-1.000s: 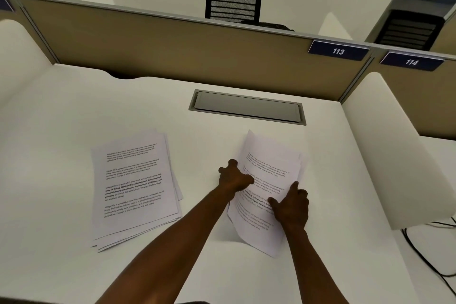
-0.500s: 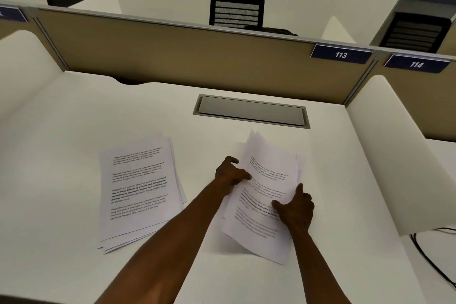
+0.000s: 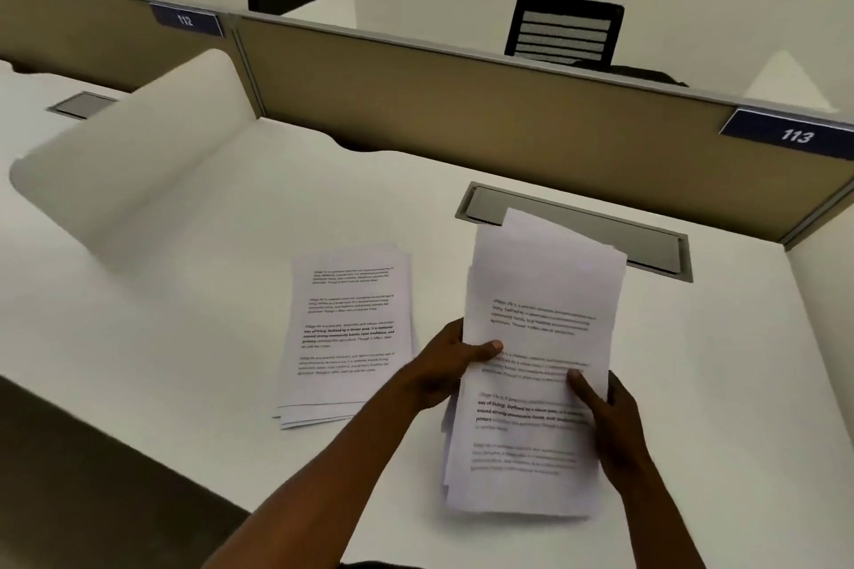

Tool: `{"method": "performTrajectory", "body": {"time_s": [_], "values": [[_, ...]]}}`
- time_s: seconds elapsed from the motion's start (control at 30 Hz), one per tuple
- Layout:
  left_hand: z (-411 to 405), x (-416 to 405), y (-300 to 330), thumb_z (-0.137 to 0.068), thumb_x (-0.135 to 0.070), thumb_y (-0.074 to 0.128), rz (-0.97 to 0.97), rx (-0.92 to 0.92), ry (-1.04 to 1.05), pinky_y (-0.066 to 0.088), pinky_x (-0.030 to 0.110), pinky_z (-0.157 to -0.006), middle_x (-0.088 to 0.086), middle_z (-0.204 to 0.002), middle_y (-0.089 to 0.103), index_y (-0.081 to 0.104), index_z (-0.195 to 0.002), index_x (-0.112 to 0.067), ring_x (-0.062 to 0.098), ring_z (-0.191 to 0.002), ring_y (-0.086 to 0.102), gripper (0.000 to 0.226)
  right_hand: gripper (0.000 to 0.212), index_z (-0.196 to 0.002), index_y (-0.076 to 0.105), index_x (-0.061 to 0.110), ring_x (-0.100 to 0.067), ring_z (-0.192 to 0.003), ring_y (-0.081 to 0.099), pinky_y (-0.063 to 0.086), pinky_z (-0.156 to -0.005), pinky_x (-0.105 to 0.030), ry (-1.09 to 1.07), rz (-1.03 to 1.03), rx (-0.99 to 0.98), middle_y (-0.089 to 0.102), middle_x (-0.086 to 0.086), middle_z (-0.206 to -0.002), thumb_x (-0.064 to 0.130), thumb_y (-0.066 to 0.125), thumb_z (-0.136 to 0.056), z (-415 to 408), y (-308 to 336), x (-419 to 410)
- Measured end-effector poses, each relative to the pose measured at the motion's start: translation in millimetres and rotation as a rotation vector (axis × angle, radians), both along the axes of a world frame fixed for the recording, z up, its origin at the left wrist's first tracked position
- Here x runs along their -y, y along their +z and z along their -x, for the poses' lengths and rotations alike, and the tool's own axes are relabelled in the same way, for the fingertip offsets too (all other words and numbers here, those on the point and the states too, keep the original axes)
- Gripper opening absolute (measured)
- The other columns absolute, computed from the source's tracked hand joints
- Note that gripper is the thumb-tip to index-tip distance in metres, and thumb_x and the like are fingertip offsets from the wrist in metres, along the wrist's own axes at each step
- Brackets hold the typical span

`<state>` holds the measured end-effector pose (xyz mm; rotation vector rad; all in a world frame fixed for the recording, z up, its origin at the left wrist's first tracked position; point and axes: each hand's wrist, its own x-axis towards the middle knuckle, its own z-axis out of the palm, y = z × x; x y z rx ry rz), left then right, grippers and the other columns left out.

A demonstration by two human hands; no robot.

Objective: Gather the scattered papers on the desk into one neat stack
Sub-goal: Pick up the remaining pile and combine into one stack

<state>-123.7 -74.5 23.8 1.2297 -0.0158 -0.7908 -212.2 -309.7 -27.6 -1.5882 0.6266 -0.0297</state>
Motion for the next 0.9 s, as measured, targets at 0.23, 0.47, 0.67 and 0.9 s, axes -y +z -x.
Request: {"method": "performTrajectory", "body": {"time_s": [0.23, 0.47, 0.67, 0.9], "values": [[-8, -77, -10, -0.095, -0.021, 0.065, -0.453, 0.229, 0.550, 0.055, 0.030, -0.089, -0.001, -0.129, 0.065, 0.058, -0.135, -0.019, 0.018, -0.107, 0.066, 0.041, 0.050, -0.135, 0.050, 0.027, -0.003, -0.111, 0.062, 0.052, -0.092, -0.025, 0.257, 0.023, 0.167, 0.063, 0.011, -0.125, 0.022, 0.070, -0.090, -54, 16, -83], [-43, -159, -12, -0.091, -0.030, 0.068, -0.719, 0.319, 0.723, 0.049, 0.030, -0.088, 0.008, -0.137, 0.060, 0.045, -0.144, -0.021, 0.021, -0.110, 0.061, 0.059, 0.048, -0.131, 0.050, 0.029, -0.015, -0.111, 0.062, 0.052, -0.093, -0.034, 0.330, 0.085, 0.107, 0.063, 0.008, -0.121, 0.029, 0.072, -0.088, -117, 15, -177], [-48, -211, -46, -0.088, -0.050, 0.066, -1.192, 0.115, 0.425, 0.032, 0.045, -0.114, 0.022, -0.152, 0.033, 0.024, -0.155, -0.009, 0.038, -0.141, 0.031, 0.089, 0.077, -0.144, 0.042, 0.012, -0.035, -0.129, 0.047, 0.041, -0.103, -0.041, 0.380, 0.703, -0.209, 0.054, -0.016, -0.136, 0.054, 0.065, -0.084, -130, -11, -218], [-52, -215, -61, -0.085, -0.035, 0.075, -0.844, 0.053, 0.642, 0.037, 0.043, -0.114, 0.016, -0.152, 0.039, 0.024, -0.156, -0.013, 0.032, -0.140, 0.041, 0.091, 0.093, -0.146, 0.034, 0.006, -0.034, -0.129, 0.041, 0.042, -0.101, -0.044, 0.476, 0.948, -0.230, 0.045, -0.017, -0.141, 0.070, 0.053, -0.082, -127, -19, -255]]}}
